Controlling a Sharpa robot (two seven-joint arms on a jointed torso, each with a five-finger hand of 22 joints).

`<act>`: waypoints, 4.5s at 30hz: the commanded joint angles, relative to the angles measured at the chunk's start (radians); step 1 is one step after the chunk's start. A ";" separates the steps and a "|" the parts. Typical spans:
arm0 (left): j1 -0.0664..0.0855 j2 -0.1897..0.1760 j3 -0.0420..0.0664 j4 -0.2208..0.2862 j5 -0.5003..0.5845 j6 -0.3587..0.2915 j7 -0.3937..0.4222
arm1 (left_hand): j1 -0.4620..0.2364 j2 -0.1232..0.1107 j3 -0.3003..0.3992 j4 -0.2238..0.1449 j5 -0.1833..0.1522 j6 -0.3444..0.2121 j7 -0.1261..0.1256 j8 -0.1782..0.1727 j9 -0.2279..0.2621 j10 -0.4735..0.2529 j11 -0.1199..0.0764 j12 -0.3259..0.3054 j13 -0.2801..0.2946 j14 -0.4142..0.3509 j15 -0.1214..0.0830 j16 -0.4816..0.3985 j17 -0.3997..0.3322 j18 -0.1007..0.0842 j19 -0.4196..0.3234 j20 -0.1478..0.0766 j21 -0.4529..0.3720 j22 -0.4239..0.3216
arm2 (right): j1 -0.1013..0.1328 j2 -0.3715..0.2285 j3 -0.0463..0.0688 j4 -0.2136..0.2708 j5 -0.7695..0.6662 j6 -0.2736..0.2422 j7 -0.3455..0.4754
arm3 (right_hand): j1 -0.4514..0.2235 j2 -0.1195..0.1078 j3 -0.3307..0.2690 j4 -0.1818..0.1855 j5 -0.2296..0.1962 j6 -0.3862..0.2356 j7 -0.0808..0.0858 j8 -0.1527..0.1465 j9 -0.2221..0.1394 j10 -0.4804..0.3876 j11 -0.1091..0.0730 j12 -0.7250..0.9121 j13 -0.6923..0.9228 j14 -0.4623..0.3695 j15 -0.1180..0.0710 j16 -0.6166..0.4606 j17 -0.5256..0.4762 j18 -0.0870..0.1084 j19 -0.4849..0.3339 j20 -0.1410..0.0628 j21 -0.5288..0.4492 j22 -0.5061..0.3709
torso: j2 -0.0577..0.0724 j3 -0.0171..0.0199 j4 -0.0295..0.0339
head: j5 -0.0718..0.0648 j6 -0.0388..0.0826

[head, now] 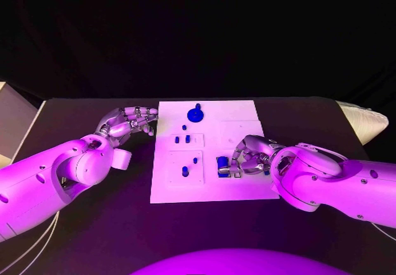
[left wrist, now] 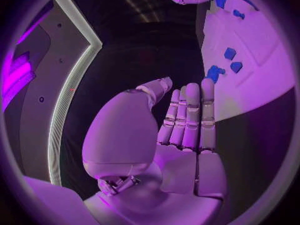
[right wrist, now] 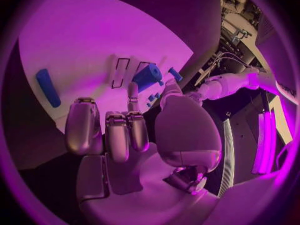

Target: Assemble the parts on the task board

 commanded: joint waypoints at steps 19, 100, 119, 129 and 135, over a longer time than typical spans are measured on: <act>-0.004 0.002 0.001 0.002 0.004 0.014 0.006 | -0.009 -0.002 0.000 0.005 0.007 -0.007 0.002 0.005 -0.002 -0.009 0.001 0.005 -0.001 -0.003 0.004 0.007 0.001 0.006 0.006 -0.001 -0.004 -0.001 | -0.007 0.002 0.000 -0.008 -0.050 0.026 0.046 | 0.237 0.020 0.152 -0.004 -0.051 0.004 -0.006 0.015 -0.005 0.078 -0.014 0.001 0.224 0.098 -0.015 0.005 0.233 -0.007 0.010 -0.007 0.003 0.019 | 0.001 -0.0022 0.0022 | 0.001 -0.004; -0.007 -0.007 0.001 0.004 0.004 0.016 -0.002 | -0.006 0.000 0.001 0.008 0.007 -0.007 0.002 0.008 -0.002 -0.012 0.001 0.008 -0.002 -0.006 0.004 0.008 0.001 0.006 0.006 0.000 -0.006 -0.002 | -0.012 0.002 0.008 -0.024 -0.024 -0.018 0.100 | 0.249 0.019 0.147 -0.005 -0.067 0.029 -0.026 0.071 -0.001 0.088 -0.031 0.021 0.239 0.103 -0.028 0.013 0.257 -0.013 0.025 -0.017 0.019 0.056 | 0.001 -0.0022 0.0011 | 0.008 -0.014; -0.007 -0.007 0.001 0.003 0.004 0.020 -0.006 | -0.004 0.000 0.001 0.009 0.007 -0.007 0.002 0.011 -0.002 -0.013 0.001 0.011 -0.002 -0.008 0.004 0.009 0.002 0.006 0.006 0.000 -0.008 -0.002 | -0.016 0.032 0.007 -0.041 -0.074 0.053 0.097 | 0.380 -0.050 0.245 -0.005 -0.059 0.035 -0.026 0.074 -0.018 0.090 -0.033 0.024 0.241 0.104 -0.030 0.014 0.260 -0.014 0.027 -0.022 0.018 0.065 | -0.001 -0.0015 -0.0003 | 0.010 -0.017; -0.008 -0.006 0.001 0.002 0.004 0.022 -0.008 | -0.004 -0.001 0.001 0.009 0.006 -0.007 0.002 0.011 -0.002 -0.014 0.002 0.011 -0.002 -0.009 0.004 0.009 0.001 0.006 0.006 0.000 -0.008 -0.003 | -0.019 0.032 0.007 -0.036 -0.064 0.046 0.107 | 0.327 -0.059 0.215 -0.003 -0.094 0.034 -0.023 0.079 -0.019 0.089 -0.029 0.021 0.240 0.103 -0.027 0.014 0.258 -0.014 0.027 -0.019 0.015 0.066 | -0.001 -0.0020 0.0007 | 0.009 -0.014; -0.009 -0.007 0.001 0.001 0.004 0.022 -0.009 | -0.004 -0.001 0.001 0.009 0.006 -0.007 0.002 0.011 -0.002 -0.014 0.002 0.011 -0.002 -0.009 0.004 0.009 0.001 0.006 0.006 0.000 -0.008 -0.003 | -0.020 0.029 0.007 -0.035 -0.069 0.016 0.101 | 0.315 -0.049 0.213 -0.004 -0.093 0.036 -0.025 0.082 -0.018 0.090 -0.030 0.023 0.241 0.104 -0.028 0.015 0.262 -0.014 0.028 -0.018 0.018 0.069 | 0.001 -0.0015 0.0004 | 0.010 -0.012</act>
